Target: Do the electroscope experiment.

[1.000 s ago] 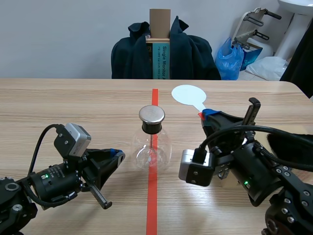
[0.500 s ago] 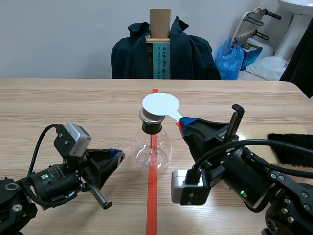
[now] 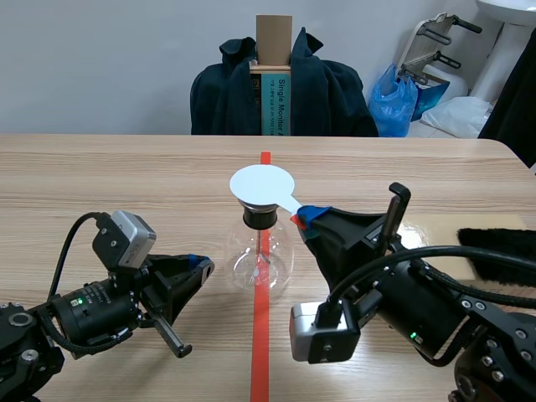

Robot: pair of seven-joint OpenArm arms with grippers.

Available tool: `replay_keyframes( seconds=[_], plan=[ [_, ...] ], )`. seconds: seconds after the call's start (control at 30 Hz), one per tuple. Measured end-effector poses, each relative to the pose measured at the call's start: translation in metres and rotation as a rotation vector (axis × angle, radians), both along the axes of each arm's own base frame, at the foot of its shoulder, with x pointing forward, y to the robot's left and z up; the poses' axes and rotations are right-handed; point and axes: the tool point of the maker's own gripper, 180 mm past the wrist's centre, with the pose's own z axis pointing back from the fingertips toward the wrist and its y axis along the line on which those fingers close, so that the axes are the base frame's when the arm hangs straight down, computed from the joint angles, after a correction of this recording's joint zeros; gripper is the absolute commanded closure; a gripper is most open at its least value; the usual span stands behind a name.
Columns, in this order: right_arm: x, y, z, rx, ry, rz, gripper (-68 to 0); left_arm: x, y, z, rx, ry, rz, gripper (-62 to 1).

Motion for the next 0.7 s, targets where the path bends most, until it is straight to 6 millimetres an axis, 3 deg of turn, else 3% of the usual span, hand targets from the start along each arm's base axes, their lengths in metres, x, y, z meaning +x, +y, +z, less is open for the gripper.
replay_keyframes(
  seconds=[0.37, 0.7],
  plan=[
    [0.003, -0.003, 0.000, 0.000, 0.000, -0.023, -0.7, 0.000, 0.000, 0.000, 0.000, 0.000, 0.000, -3.2],
    [0.029, -0.035, -0.001, -0.004, 0.002, -0.251, -0.7, 0.000, 0.000, 0.000, 0.000, 0.000, 0.000, -3.2]
  ],
)
